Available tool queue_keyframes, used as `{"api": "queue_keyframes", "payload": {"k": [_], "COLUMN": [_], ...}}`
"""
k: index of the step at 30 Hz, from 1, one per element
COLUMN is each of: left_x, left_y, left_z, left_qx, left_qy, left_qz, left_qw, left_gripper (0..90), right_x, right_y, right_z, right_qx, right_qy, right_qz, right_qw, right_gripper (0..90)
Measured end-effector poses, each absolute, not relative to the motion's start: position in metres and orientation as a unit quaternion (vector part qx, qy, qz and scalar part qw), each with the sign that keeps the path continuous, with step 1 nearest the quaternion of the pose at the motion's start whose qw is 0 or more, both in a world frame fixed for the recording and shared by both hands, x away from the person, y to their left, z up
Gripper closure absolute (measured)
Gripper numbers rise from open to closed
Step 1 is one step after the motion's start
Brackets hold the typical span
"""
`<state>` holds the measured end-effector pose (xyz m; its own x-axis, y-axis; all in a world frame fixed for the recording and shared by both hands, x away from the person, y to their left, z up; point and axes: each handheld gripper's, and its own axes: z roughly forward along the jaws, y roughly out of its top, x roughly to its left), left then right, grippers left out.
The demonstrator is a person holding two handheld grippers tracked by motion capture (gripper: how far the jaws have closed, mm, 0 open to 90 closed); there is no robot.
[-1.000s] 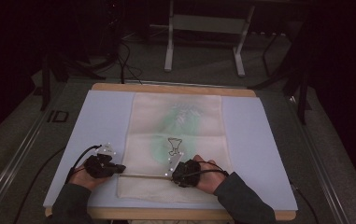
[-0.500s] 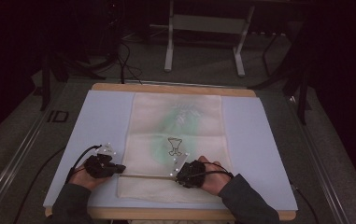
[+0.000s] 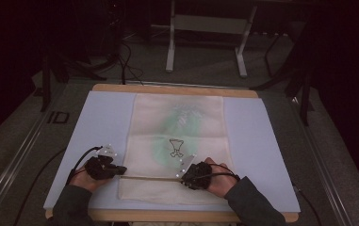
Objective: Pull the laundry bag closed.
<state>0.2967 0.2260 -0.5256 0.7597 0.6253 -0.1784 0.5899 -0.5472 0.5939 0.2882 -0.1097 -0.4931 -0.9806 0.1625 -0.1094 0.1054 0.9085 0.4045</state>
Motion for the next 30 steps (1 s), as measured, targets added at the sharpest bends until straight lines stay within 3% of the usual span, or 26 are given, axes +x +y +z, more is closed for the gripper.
{"api": "queue_keyframes", "payload": {"k": [30], "left_x": [0.297], "left_y": [0.226], "left_z": [-0.525], "left_qx": [0.880], "left_qy": [0.345], "left_qz": [0.028], "left_qw": [0.326], "left_gripper": [90.0], "right_x": [0.289], "right_y": [-0.139], "right_z": [-0.495], "right_qx": [0.093], "right_qy": [0.971], "right_qz": [0.206], "right_qw": [0.074], "right_gripper": [82.3]}}
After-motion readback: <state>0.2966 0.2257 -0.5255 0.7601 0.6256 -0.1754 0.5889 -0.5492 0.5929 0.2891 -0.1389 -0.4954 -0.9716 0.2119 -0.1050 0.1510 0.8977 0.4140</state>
